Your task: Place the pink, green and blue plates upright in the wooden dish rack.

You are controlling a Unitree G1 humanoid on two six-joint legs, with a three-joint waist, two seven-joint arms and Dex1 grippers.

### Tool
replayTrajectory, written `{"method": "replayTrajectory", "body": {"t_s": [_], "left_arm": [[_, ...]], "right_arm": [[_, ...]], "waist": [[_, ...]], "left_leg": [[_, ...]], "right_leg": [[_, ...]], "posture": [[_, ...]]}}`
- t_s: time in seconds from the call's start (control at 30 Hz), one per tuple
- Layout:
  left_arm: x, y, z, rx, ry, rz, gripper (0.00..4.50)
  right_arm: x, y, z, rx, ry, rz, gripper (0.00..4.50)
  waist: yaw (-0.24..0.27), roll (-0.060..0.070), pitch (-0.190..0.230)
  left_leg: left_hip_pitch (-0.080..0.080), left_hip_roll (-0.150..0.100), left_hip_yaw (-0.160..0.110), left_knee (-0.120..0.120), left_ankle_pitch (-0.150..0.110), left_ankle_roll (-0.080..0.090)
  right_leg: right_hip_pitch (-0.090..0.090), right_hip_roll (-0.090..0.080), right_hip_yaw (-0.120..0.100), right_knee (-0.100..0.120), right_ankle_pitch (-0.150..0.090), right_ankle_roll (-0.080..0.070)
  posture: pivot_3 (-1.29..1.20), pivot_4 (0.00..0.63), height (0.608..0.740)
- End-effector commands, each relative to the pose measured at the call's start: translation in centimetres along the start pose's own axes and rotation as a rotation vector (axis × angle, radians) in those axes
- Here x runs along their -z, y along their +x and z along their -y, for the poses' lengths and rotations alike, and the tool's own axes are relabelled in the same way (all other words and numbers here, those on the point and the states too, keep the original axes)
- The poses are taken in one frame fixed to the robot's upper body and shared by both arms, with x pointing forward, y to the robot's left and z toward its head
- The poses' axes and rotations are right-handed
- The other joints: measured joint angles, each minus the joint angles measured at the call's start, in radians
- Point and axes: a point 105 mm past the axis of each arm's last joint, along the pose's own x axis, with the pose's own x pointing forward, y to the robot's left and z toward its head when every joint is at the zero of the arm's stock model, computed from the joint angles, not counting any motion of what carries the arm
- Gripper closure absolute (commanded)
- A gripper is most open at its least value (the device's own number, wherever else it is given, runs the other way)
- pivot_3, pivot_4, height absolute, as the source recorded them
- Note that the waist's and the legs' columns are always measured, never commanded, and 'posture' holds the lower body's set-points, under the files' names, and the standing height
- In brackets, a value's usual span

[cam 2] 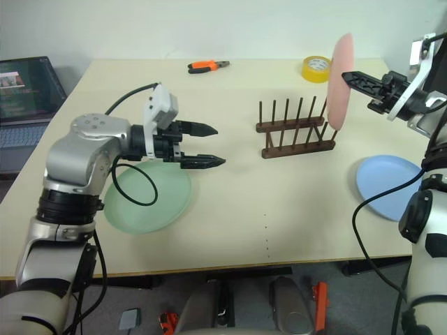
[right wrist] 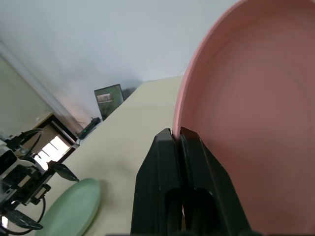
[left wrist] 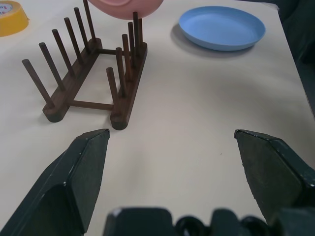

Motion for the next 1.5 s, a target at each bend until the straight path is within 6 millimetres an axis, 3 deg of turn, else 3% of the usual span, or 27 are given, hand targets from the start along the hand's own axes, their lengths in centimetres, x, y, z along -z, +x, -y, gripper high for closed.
{"method": "replayTrajectory", "body": {"t_s": [0.03, 0.57, 1.03, 1.37, 1.5], "left_arm": [[-1.4, -0.5, 0.0, -0.01, 0.059, 0.027, 0.04], [-1.2, -0.9, -0.1, -0.024, 0.059, 0.019, 0.04], [-1.3, -0.9, -0.1, -0.024, 0.07, 0.017, 0.04], [-1.3, -0.7, -0.1, -0.019, 0.068, 0.019, 0.04], [-1.3, -0.6, -0.1, -0.015, 0.069, 0.02, 0.04]], "right_arm": [[-2.8, 0.0, -2.7, -0.11, -0.053, 0.065, 4.5], [-2.0, 0.4, -3.6, -0.149, -0.005, 0.039, 4.5], [-2.9, 0.4, -1.1, 0.001, -0.068, 0.085, 4.5], [-4.1, 0.3, -1.9, -0.063, -0.147, 0.17, 4.5], [-3.3, 0.4, -1.4, -0.043, -0.137, 0.113, 4.5]], "waist": [[0.0, 0.0, 0.0], [0.0, 0.0, 0.0], [0.0, 0.0, 0.0], [0.0, 0.0, 0.0], [0.0, 0.0, 0.0]], "left_leg": [[0.0, 0.0, 0.0, 0.0, 0.0, 0.0], [0.0, 0.0, 0.0, 0.0, 0.0, 0.0], [0.0, 0.0, 0.0, 0.0, 0.0, 0.0], [0.0, 0.0, 0.0, 0.0, 0.0, 0.0], [0.0, 0.0, 0.0, 0.0, 0.0, 0.0]], "right_leg": [[0.0, 0.0, 0.0, 0.0, 0.0, 0.0], [0.0, 0.0, 0.0, 0.0, 0.0, 0.0], [0.0, 0.0, 0.0, 0.0, 0.0, 0.0], [0.0, 0.0, 0.0, 0.0, 0.0, 0.0], [0.0, 0.0, 0.0, 0.0, 0.0, 0.0]], "posture": [[0.0, 0.15, 0.74], [0.0, 0.15, 0.74], [0.0, 0.15, 0.74], [0.0, 0.15, 0.74], [0.0, 0.15, 0.74]]}}
